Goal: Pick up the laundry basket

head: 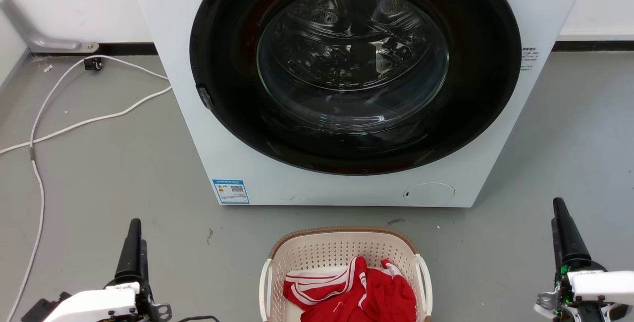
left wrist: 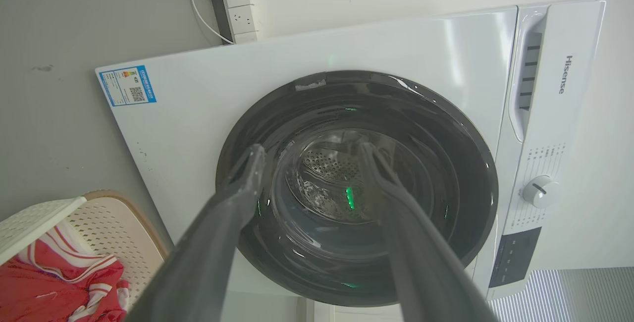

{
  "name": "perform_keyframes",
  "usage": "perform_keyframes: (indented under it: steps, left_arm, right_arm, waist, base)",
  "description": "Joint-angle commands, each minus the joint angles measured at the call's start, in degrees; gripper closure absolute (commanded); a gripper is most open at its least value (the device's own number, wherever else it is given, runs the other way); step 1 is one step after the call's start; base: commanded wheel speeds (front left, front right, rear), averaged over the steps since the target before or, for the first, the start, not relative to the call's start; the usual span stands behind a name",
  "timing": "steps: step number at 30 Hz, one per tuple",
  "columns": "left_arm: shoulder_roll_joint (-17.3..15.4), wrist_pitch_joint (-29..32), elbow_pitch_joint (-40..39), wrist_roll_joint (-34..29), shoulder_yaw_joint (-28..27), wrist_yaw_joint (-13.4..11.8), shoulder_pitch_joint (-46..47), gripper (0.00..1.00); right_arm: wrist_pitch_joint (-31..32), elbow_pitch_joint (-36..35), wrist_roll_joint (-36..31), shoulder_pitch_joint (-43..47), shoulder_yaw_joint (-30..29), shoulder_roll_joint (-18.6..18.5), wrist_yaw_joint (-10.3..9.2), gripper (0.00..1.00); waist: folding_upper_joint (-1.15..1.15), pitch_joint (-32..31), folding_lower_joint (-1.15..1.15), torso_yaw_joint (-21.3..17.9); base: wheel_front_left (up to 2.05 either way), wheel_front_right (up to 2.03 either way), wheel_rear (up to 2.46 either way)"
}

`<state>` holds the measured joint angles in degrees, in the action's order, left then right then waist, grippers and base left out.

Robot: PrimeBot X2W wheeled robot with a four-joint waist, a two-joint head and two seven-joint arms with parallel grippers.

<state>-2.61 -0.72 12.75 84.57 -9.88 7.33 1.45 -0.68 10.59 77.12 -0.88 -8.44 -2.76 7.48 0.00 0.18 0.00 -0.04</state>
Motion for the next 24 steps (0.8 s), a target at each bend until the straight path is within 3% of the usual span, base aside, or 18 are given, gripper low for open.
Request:
perform_keyframes:
  steps: [1, 8, 13, 24]
  left_arm:
    - [-0.21, -0.61, -1.22, -1.6, -1.01, -0.04, 0.59, 0.0]
    - [-0.22, -2.08, -4.04, -7.21, -3.03, -0.4, 0.61, 0.0]
    - [-0.24, -3.09, -8.35, -14.0, -3.98, -2.51, 0.65, 0.0]
    - [-0.26, -5.15, -17.45, -32.69, 4.39, -5.48, -2.28, 0.0]
  right_arm:
    - [-0.61, -2.05, -3.68, -0.94, -0.43, -0.18, 0.01, 0.0]
    - [-2.12, -6.58, -16.13, -1.05, 0.5, -0.18, 0.01, 0.0]
    - [-3.12, -10.67, -24.64, -1.25, 1.39, -0.19, 0.01, 0.0]
    - [-5.18, -15.0, -42.11, 0.4, 5.37, -0.19, 0.01, 0.0]
  waist:
    - [0.0, 0.0, 0.0, 0.02]
    - [0.0, 0.04, 0.0, 0.1]
    - [0.0, 0.16, 0.0, 0.09]
    - [0.0, 0.2, 0.0, 0.04]
  base:
    - [0.0, 0.0, 0.0]
    - [0.0, 0.0, 0.0]
    - [0.0, 0.0, 0.0]
    - [0.0, 0.0, 0.0]
